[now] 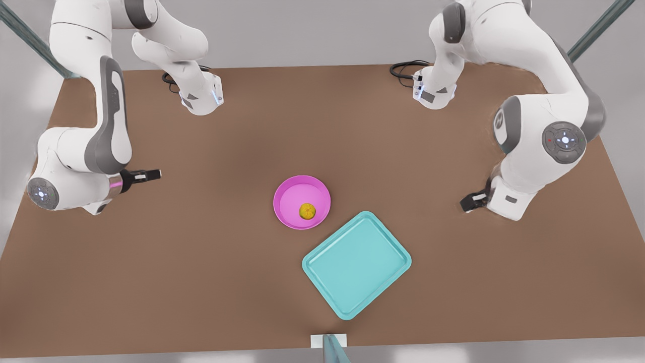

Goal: Place the orange on the plate with the left arm and the plate on the tray with the right arm

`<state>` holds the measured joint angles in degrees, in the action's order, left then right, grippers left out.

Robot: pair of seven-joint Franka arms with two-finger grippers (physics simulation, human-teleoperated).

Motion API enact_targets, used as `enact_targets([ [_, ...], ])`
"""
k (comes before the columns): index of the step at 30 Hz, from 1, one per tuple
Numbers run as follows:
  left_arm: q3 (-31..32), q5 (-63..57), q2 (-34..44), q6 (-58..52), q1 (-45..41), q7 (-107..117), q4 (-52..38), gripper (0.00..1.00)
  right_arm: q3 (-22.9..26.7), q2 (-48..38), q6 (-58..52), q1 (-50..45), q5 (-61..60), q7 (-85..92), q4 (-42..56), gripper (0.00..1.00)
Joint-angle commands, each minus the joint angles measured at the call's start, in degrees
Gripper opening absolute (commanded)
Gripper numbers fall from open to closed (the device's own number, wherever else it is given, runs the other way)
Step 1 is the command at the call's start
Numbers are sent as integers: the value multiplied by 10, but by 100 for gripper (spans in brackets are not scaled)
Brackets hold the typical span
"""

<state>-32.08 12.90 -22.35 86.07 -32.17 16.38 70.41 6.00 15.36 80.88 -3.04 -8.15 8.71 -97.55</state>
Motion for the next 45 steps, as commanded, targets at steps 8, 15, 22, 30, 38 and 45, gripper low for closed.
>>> enact_targets([
  [8,378,-143,107,-117,290,-118,33,100,-8,55,624,-203,-292,-3,-214,100],
  [15,374,-125,83,-157,290,-116,-9,100,-9,121,734,-330,-352,-75,-200,100],
  [22,369,-107,51,-168,298,-108,-17,100,-10,150,766,-348,-354,-85,-196,100],
  [30,369,-105,48,-158,299,-115,-18,100,-16,166,765,-351,-354,-84,-192,97],
  [38,369,-105,49,-151,299,-118,-18,100,-18,173,763,-349,-354,-77,-191,53],
  [45,369,-104,48,-151,300,-117,-17,100,-18,172,757,-347,-354,-77,-191,27],
])
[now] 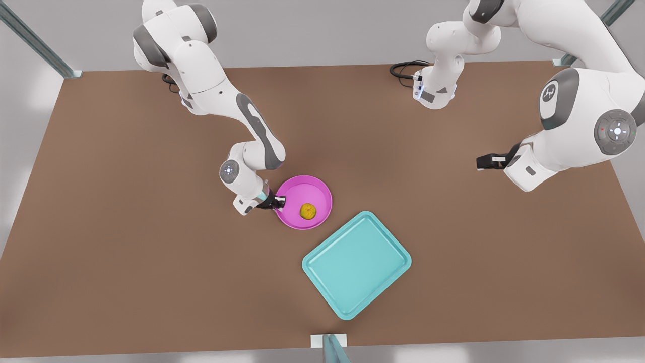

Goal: Place the orange on the plate with the left arm and the plate on the tray with the right arm

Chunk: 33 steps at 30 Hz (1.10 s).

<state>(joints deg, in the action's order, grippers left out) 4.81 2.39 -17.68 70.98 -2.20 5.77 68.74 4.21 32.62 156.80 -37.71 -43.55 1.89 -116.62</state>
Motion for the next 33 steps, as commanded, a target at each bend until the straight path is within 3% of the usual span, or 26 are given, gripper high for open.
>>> enact_targets([
  [1,0,0,0,0,0,-12,0,100,0,-2,-2,-1,0,-7,1,23],
  [9,1,2,-11,-4,-1,-9,-26,100,-8,-27,-4,-4,0,-6,-1,21],
  [16,-35,6,8,-33,0,-12,-26,100,-7,-87,-114,47,0,-5,10,21],
  [19,-36,9,8,-38,1,-11,-26,100,-6,-66,-199,113,0,-2,96,21],
  [22,-36,16,8,-38,1,-10,-26,100,-6,23,-274,153,-1,-7,250,21],
  [26,-36,17,7,-37,1,-11,-26,100,-6,155,-275,159,-49,-8,417,21],
  [33,-35,17,5,-37,1,-10,-26,100,-20,279,-272,123,-51,-68,587,21],
])
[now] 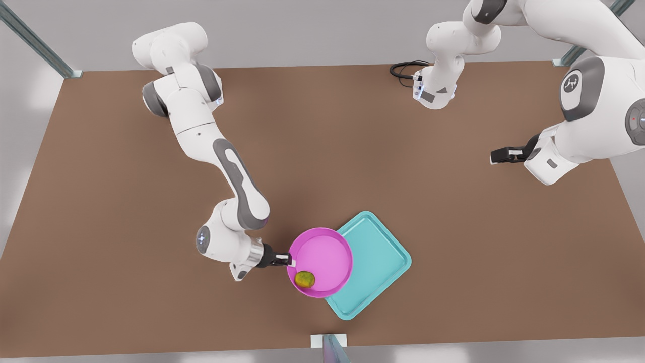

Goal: Place the orange on the plate with the left arm and the plate on the tray with the right arm

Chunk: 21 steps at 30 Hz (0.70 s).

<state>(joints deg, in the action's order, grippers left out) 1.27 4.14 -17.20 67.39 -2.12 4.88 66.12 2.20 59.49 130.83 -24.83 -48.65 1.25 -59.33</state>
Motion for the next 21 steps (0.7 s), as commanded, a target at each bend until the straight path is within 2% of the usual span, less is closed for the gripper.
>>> enact_targets([
  [1,1,1,1,-2,-1,-1,0,100,0,21,-11,-11,0,-79,32,21],
  [8,1,1,1,-2,-1,1,0,100,-3,108,50,-26,0,-129,133,21],
  [19,1,3,1,0,-1,4,-1,100,-63,138,126,-35,0,-184,154,21],
  [20,1,11,1,0,0,4,-1,100,-63,138,125,-35,0,-182,154,41],
  [21,1,11,1,0,-1,4,-1,100,-63,137,124,-34,0,-176,153,100],
])
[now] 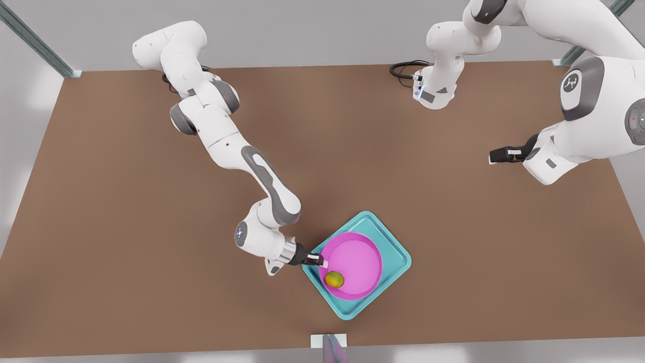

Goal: Place the orange on the plate with the left arm and the plate on the tray with the right arm

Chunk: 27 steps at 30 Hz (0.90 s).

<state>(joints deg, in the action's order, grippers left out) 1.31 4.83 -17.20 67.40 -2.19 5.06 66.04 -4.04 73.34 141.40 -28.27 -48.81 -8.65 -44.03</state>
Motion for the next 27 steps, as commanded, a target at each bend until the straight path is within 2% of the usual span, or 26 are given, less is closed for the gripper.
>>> enact_targets([
  [1,0,4,1,0,0,2,0,100,-1,-1,19,1,1,-78,0,100],
  [6,0,4,1,-1,0,0,0,100,-1,-7,9,2,1,-86,-3,100],
  [8,0,4,2,-1,1,-2,0,100,12,-41,-61,8,6,-104,-13,100],
  [9,-9,3,0,0,0,-3,0,100,75,-85,-323,46,7,-189,-18,100],
  [10,-10,4,0,-1,0,-4,0,100,119,-121,-485,59,27,-201,-18,100],
  [11,-10,2,2,-2,0,-5,0,100,191,-165,-715,78,96,-179,-19,100],
  [12,-10,-1,2,-2,0,-4,0,100,214,-217,-834,124,187,-23,-19,100],
  [13,-9,-3,3,-2,0,-2,0,100,220,-246,-848,168,286,197,-15,100],
  [14,-10,-3,3,-2,0,-2,0,100,229,-282,-824,179,390,332,-4,100],
  [16,-9,-4,3,1,-1,-1,0,100,221,-434,-819,136,522,372,-13,100],
  [17,-8,-3,3,5,0,0,0,100,200,-541,-813,138,549,374,-106,100],
  [20,-7,-3,2,8,-1,7,-9,100,158,-647,-806,153,551,285,-233,100],
  [21,-8,-4,3,6,-1,7,-9,100,143,-674,-748,155,548,209,-293,100],
  [22,-8,-4,4,1,-2,8,-9,100,126,-672,-743,155,551,198,-300,100],
  [27,-8,-4,7,-2,-2,8,-9,100,126,-676,-726,166,552,197,-335,100],
])
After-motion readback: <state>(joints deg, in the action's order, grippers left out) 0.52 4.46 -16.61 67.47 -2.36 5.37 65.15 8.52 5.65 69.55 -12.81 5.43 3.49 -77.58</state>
